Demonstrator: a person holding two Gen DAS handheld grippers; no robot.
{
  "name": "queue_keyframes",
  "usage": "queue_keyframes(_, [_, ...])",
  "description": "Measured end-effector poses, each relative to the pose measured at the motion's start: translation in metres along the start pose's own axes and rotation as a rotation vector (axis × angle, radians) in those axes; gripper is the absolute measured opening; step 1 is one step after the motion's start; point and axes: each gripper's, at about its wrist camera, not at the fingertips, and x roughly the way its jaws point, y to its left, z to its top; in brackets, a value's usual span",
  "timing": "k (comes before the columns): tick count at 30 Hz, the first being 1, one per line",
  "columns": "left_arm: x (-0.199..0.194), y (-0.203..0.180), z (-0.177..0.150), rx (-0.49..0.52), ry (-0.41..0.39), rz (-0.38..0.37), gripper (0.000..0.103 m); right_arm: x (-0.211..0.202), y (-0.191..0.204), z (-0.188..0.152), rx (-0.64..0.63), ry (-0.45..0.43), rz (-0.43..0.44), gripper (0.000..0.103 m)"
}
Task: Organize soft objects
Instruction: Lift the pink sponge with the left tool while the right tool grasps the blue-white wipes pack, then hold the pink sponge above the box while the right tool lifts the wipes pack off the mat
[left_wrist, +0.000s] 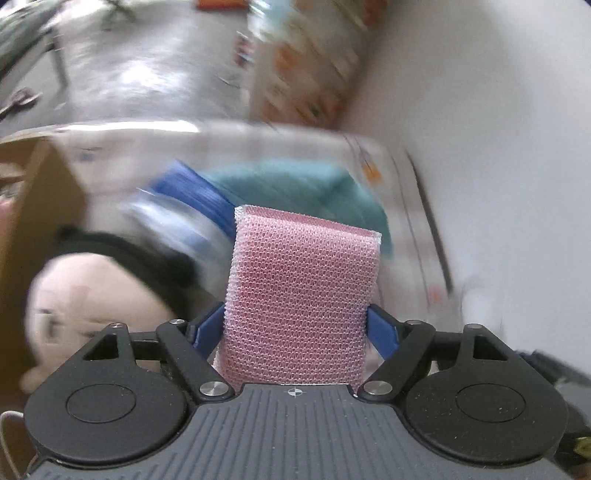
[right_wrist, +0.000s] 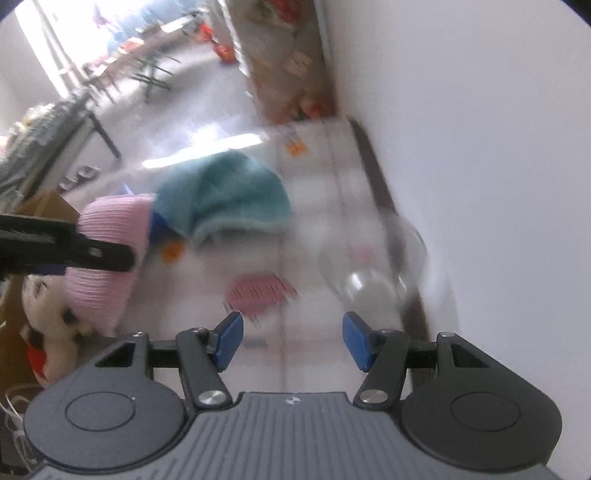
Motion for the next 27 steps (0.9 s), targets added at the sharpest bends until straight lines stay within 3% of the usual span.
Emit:
queue_keyframes(5, [-0.053, 0.054, 0.016, -0.220, -0.125, 0.014, 0.080, 0.029, 0.047, 0.047, -0.163, -0.071, 0.159, 0.074])
queue_keyframes(9, [-0.082, 0.092, 0.017, -0.369, -0.215, 0.047, 0.080, 0.067, 0.104, 0.081, -0.297, -0.077, 0.309, 0.080])
queue_keyframes(12, [-0.089, 0.112, 0.013, -0.450, -0.258, 0.086, 0.080, 0.102, 0.149, 0.097, -0.405, -0.043, 0.365, 0.081])
queue_keyframes(18, [-0.099, 0.145, -0.003, -0.573, -0.284, 0.103, 0.080, 0.156, 0.208, 0.105, -0.542, 0.059, 0.273, 0.080])
queue_keyframes(23, [-0.105, 0.160, -0.011, -0.605, -0.280, 0.089, 0.080, 0.168, 0.231, 0.089, -0.655, 0.119, 0.169, 0.080])
queue_keyframes(27, [-0.107, 0.168, -0.017, -0.618, -0.275, 0.086, 0.080, 0.175, 0.234, 0.088, -0.654, 0.152, 0.144, 0.081])
